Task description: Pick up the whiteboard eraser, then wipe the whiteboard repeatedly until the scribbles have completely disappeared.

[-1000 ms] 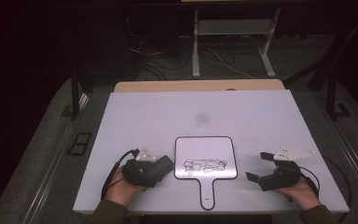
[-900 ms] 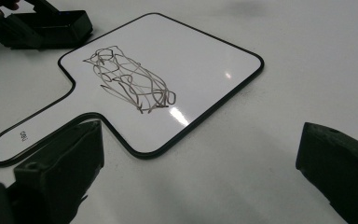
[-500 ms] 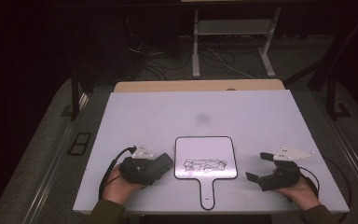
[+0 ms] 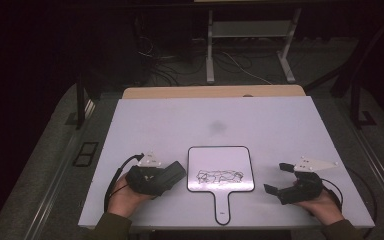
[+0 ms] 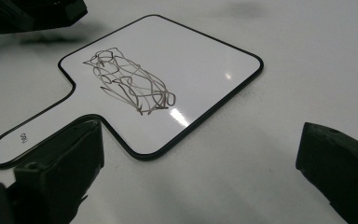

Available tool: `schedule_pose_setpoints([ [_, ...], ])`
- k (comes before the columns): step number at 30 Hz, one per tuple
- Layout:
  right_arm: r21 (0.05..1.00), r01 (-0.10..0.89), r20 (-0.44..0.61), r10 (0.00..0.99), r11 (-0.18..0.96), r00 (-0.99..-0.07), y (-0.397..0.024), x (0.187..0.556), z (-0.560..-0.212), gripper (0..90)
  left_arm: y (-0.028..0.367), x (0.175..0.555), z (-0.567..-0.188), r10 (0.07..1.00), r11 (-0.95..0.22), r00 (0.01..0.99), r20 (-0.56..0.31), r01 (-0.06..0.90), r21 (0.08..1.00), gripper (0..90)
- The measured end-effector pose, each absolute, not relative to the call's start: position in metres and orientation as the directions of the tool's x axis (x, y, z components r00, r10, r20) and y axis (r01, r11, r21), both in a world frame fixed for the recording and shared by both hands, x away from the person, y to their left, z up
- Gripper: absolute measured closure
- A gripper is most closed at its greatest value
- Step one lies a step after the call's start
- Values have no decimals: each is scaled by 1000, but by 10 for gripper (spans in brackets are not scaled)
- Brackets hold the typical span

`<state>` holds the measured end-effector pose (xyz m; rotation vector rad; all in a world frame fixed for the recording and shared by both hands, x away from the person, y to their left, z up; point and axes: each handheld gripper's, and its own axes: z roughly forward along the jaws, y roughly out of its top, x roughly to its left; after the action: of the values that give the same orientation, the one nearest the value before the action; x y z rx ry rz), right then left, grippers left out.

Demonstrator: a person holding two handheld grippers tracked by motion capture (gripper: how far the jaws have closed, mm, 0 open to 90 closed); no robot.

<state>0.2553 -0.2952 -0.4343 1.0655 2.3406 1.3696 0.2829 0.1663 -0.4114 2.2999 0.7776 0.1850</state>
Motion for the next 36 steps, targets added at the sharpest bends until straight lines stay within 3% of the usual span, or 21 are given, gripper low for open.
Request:
schedule_pose_setpoints([
  [36, 830, 477, 161, 694, 290, -702, -297, 255, -434, 0, 161, 297, -384, 524, -542, 844, -115, 434, 720, 396],
])
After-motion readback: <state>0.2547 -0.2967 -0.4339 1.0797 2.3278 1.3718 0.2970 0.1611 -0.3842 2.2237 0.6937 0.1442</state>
